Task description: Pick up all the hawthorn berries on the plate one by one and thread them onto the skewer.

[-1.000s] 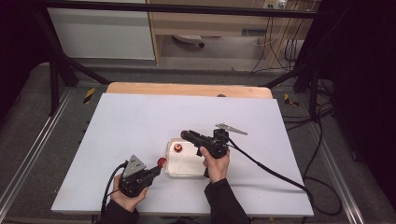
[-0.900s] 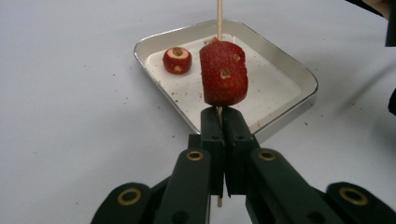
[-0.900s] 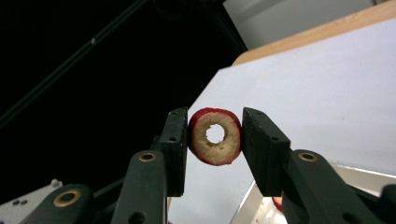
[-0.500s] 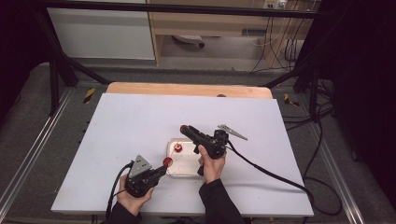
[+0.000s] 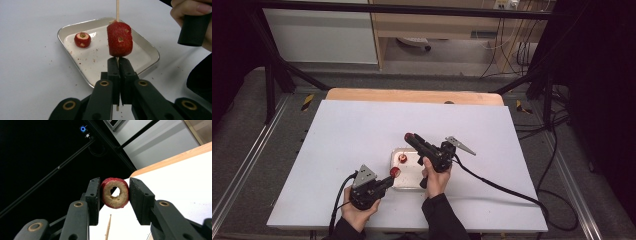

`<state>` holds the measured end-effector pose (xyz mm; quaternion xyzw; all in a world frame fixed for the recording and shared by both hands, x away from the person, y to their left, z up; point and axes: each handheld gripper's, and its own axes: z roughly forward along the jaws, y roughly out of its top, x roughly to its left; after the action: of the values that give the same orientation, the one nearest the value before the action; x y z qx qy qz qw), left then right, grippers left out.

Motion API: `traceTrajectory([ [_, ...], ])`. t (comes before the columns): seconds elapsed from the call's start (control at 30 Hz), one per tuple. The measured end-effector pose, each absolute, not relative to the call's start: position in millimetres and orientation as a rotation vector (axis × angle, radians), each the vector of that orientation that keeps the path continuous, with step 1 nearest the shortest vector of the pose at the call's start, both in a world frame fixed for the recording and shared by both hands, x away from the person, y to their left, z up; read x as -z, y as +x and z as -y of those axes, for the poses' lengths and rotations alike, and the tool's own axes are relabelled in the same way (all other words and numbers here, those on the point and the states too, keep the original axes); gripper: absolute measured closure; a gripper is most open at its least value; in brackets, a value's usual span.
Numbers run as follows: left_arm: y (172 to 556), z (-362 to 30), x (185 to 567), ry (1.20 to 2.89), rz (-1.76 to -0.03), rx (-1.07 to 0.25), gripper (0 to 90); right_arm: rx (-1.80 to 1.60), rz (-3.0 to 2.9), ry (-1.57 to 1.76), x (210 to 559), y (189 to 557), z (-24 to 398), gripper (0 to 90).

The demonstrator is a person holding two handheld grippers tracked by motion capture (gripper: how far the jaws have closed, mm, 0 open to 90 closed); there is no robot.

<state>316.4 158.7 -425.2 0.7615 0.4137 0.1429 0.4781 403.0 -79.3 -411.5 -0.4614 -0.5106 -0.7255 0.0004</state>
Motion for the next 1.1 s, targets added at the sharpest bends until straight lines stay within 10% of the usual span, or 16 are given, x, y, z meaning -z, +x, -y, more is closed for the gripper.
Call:
traceTrajectory([
  [1.1,318.8,-157.4,426.9,1.847,-1.034,-0.338,88.0,2.268,1.649,-1.431,417.5,401.2,76.2,62.9],
])
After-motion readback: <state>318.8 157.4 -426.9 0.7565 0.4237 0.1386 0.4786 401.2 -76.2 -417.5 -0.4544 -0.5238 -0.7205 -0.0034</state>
